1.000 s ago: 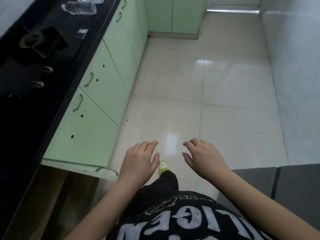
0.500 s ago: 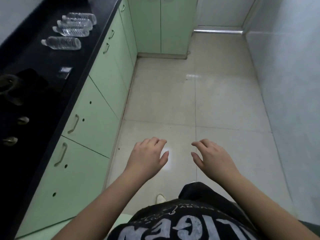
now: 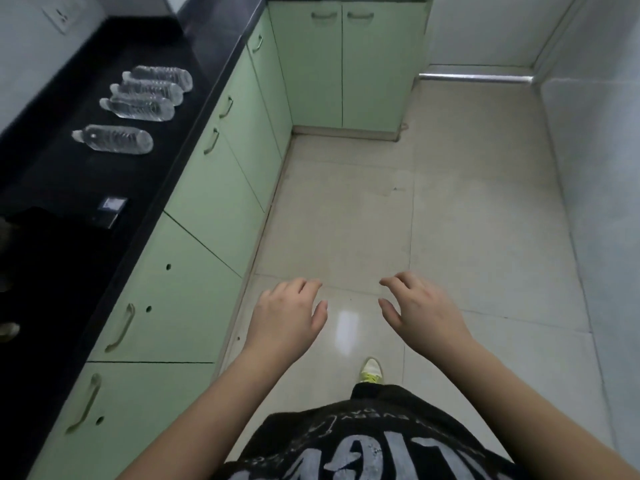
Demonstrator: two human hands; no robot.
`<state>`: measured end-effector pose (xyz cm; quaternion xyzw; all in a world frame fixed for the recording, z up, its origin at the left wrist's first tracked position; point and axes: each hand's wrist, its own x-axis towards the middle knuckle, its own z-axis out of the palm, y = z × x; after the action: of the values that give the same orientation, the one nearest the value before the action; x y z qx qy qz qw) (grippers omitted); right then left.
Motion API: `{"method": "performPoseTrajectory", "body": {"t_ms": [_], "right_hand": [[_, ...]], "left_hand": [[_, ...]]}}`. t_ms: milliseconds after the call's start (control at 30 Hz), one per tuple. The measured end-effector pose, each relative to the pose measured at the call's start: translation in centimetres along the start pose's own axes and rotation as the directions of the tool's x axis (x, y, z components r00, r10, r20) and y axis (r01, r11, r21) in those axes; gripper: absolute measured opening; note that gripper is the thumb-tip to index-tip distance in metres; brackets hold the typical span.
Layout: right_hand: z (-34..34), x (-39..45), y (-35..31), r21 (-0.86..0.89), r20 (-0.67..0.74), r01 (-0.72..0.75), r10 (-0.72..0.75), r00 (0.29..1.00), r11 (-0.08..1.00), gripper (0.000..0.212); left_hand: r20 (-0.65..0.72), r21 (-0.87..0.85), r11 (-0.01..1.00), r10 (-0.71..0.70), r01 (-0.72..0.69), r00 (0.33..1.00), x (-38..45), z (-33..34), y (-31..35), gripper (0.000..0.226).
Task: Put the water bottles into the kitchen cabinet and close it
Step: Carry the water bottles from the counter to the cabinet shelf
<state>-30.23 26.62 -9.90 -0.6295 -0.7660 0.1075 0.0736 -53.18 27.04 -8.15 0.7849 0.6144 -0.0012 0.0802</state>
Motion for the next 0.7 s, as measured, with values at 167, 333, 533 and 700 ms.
{"method": "performPoseTrajectory", "body": {"t_ms": [167,333,533,700], "right_hand": [[-0.6,9.7,-0.1,0.028,0.019,0.144,-0.145,0.989,0.989,0.029],[-0.3,17.8,-2.5,0.060,0.020,0.253,-0.255,0.967,0.966,0.025],[1.1,27.9,-7.2,0.032,0.055,0.343,-0.344,0.937,0.939,0.028],[1.1,36.0,-12.2,0.015,0.112,0.386,-0.386,0.916,0.922,0.031]], "left_hand": [[-0.011,-0.051,0.985,-0.168,0.168,0.986,5.1,-2.0,-2.0,0.058],[-0.059,-0.095,0.951,-0.301,0.295,0.952,8.3,-3.3,-6.9,0.055],[-0.084,-0.163,0.900,-0.422,0.405,0.903,12.2,-3.3,-15.3,0.047],[0.010,-0.194,0.856,-0.486,0.479,0.874,15.7,-3.9,-22.4,0.050]]}}
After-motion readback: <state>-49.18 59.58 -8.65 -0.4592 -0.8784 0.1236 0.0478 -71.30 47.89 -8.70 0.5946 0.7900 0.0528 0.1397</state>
